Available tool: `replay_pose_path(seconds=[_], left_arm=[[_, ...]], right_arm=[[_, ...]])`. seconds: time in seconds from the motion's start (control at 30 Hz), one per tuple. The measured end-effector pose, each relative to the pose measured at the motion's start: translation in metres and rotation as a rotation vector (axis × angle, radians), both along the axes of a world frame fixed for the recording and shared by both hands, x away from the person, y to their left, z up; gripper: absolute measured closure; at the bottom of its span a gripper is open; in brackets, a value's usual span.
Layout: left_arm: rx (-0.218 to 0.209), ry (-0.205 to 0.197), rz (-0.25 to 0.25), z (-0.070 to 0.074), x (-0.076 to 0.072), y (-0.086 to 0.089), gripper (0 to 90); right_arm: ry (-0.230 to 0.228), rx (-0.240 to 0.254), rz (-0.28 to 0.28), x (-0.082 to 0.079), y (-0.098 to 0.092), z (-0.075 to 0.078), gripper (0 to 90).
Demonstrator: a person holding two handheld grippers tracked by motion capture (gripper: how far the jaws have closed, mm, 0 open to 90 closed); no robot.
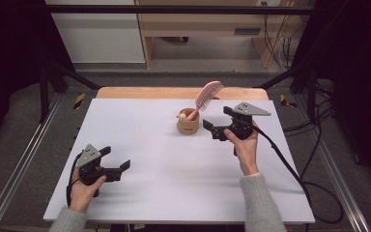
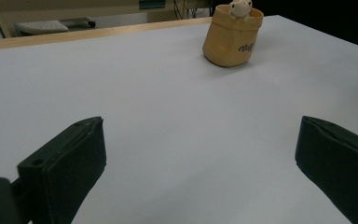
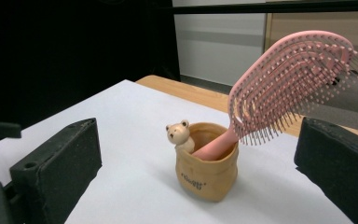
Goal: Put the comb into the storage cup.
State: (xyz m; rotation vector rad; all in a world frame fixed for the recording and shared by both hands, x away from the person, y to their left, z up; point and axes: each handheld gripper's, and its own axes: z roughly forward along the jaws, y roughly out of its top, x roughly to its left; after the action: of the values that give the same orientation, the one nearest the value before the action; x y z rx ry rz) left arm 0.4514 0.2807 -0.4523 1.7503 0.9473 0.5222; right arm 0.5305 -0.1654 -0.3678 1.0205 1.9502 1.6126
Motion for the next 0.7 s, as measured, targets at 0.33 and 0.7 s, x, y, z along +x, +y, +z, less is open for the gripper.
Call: replay_pose_path(seconds=[0.33, 0.7], left_arm=[[-0.001, 0.001, -0.001, 0.000, 0.000, 0.000, 1.8], [0.002, 0.000, -0.007, -0.001, 0.000, -0.001, 1.8]], right_arm=[[0.000, -0.007, 0.061, -0.023, -0.015, -0.011, 0.5], [0.021, -0.009, 0.090, -0.040, -0.034, -0.031, 0.5]])
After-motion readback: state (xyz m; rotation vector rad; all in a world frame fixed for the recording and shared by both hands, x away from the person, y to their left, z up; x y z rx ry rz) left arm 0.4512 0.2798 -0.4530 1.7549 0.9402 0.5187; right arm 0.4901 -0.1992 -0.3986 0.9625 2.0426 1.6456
